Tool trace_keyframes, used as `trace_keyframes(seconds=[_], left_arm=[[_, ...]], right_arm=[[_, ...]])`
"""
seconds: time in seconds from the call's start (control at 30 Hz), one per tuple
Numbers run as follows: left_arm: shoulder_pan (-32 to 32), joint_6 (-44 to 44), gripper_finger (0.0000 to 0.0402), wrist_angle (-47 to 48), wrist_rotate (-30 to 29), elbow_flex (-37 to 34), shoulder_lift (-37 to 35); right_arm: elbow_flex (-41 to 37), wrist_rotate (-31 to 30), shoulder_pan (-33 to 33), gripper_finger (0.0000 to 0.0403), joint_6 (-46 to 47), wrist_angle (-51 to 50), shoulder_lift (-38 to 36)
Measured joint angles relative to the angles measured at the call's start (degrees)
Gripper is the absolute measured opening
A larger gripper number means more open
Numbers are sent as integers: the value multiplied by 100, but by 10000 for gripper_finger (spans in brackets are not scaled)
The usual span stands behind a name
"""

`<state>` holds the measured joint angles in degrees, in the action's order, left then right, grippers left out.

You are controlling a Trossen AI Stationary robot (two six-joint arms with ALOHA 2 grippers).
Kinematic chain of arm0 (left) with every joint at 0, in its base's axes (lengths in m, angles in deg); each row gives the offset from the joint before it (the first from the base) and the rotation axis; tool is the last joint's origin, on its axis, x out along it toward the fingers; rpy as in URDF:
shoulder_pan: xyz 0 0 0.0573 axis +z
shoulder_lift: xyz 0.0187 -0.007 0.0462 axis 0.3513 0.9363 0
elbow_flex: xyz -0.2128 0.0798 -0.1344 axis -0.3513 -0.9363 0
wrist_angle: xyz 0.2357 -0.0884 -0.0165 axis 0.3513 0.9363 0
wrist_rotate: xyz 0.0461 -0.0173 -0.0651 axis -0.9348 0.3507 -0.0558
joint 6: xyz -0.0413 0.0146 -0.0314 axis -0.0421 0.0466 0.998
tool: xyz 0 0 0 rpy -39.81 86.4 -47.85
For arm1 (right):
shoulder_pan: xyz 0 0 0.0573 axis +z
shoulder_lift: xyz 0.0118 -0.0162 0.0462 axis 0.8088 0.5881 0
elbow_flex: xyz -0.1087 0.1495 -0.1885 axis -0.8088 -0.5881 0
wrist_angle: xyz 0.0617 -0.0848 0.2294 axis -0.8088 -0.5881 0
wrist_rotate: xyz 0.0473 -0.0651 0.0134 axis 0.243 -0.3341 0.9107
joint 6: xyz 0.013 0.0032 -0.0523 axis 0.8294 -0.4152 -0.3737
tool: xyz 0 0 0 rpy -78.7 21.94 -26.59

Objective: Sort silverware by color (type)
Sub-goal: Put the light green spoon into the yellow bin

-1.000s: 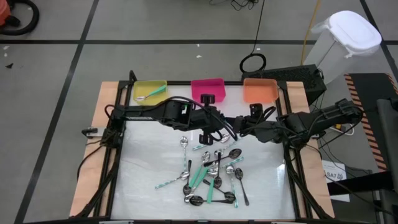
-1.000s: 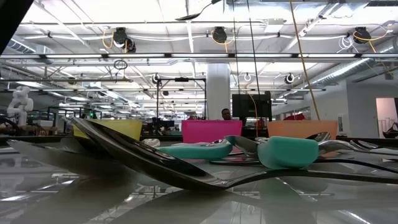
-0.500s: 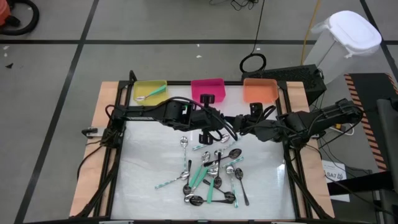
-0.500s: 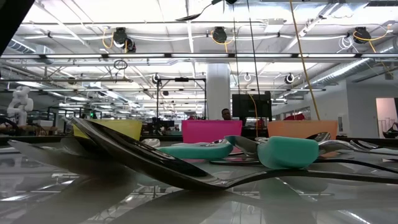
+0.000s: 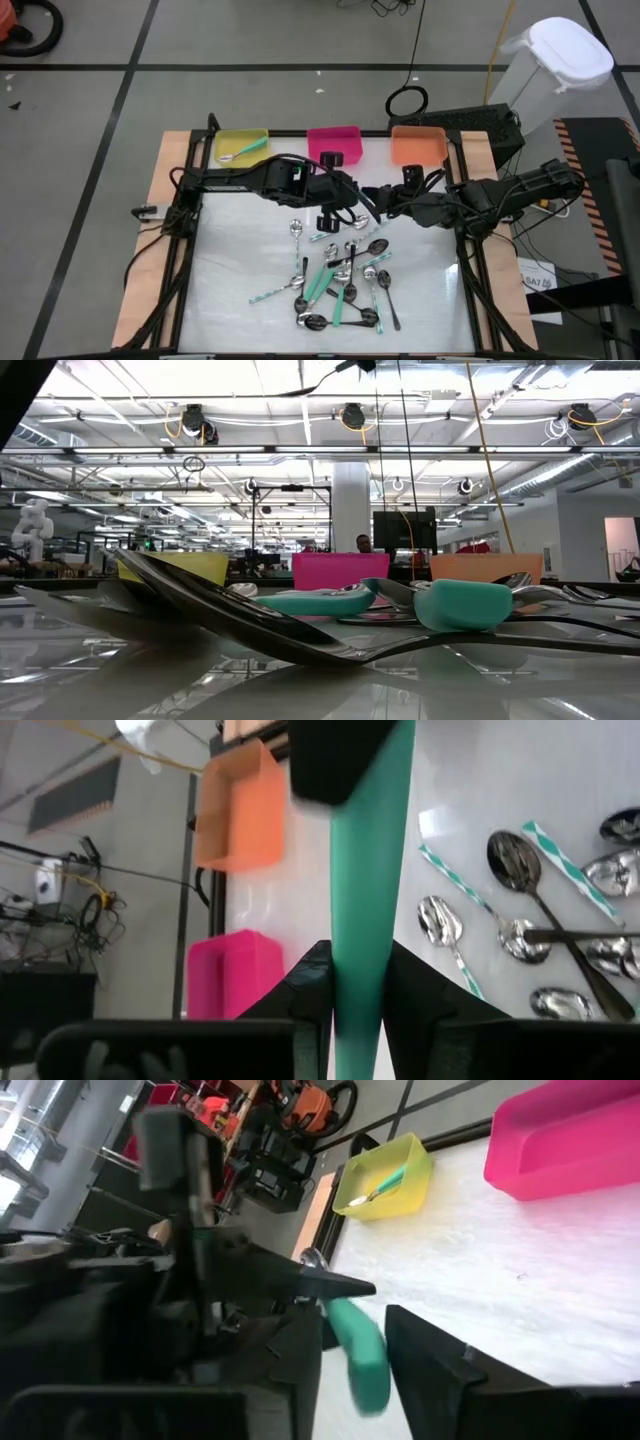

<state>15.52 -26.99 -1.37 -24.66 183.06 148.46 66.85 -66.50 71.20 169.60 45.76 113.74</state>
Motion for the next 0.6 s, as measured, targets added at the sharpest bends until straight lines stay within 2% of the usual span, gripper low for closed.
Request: trace_keyframes(seconds=[0.3,0.6], left_arm=[[334,258,59,873,348,2,-114],[1178,556,59,1520,356,2,-275]], right_arm=[[0,413,-1,153,-552,-364,-519],[0,855,-1,155,-1207,-970,-1197]])
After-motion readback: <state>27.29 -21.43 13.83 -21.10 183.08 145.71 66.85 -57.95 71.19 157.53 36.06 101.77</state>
